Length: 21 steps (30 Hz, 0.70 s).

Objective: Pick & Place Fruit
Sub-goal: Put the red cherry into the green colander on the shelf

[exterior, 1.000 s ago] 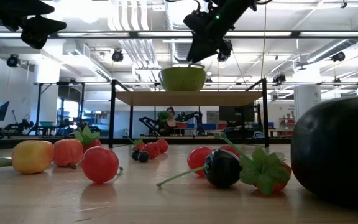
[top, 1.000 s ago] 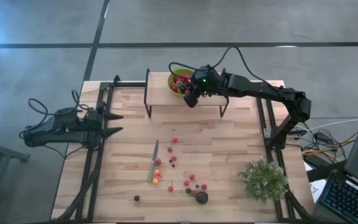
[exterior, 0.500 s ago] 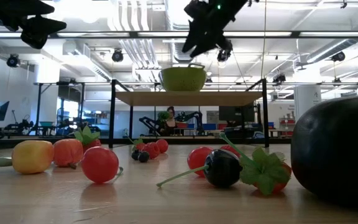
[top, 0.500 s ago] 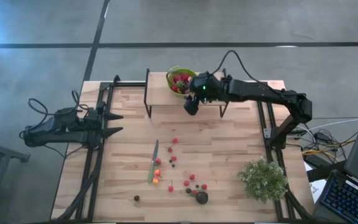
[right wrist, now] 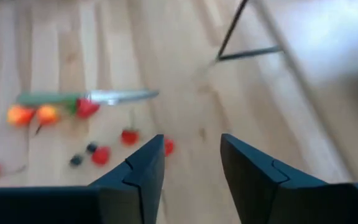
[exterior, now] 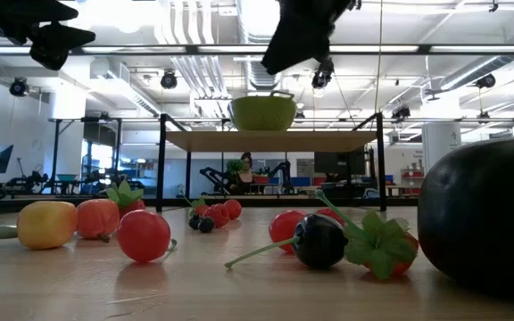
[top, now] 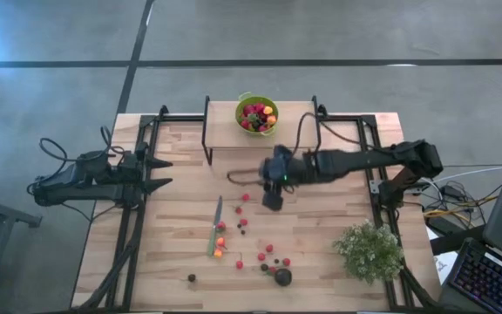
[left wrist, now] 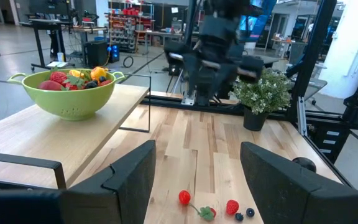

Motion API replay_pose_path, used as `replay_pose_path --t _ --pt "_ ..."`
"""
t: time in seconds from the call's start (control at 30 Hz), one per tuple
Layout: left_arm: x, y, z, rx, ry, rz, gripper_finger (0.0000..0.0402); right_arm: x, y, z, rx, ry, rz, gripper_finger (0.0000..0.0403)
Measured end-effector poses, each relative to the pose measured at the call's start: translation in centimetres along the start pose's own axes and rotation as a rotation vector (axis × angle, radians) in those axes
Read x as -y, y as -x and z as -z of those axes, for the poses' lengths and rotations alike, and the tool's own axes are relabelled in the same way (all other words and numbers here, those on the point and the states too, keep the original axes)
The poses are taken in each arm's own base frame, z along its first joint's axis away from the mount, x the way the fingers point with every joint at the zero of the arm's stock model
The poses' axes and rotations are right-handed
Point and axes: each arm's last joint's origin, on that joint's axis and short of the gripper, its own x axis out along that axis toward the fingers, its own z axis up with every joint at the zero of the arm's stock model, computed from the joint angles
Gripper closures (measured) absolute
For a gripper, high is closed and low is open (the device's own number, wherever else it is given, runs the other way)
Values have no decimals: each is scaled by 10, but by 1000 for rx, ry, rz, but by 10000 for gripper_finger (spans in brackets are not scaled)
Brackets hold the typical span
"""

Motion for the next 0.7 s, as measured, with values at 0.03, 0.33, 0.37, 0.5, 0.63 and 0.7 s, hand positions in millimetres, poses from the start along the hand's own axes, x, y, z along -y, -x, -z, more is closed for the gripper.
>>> replay_pose_path --t 0.03,0.33,0.37,0.5,0.63,0.7 --pt "0 0 0 0 0 0 161 -8 0 5 -9 10 -13 259" --pt "0 0 0 1 0 0 161 -70 -3 61 -82 112 -136 284" --pt "0 0 0 1 0 0 161 -77 -4 69 -80 125 -152 286" --pt "0 0 0 0 0 0 161 -98 -4 95 -79 151 -233 290" --pt "0 0 0 1 0 0 161 -110 -3 110 -67 140 -297 291" --pt "0 0 0 0 0 0 161 -115 -4 115 -44 135 -322 290"
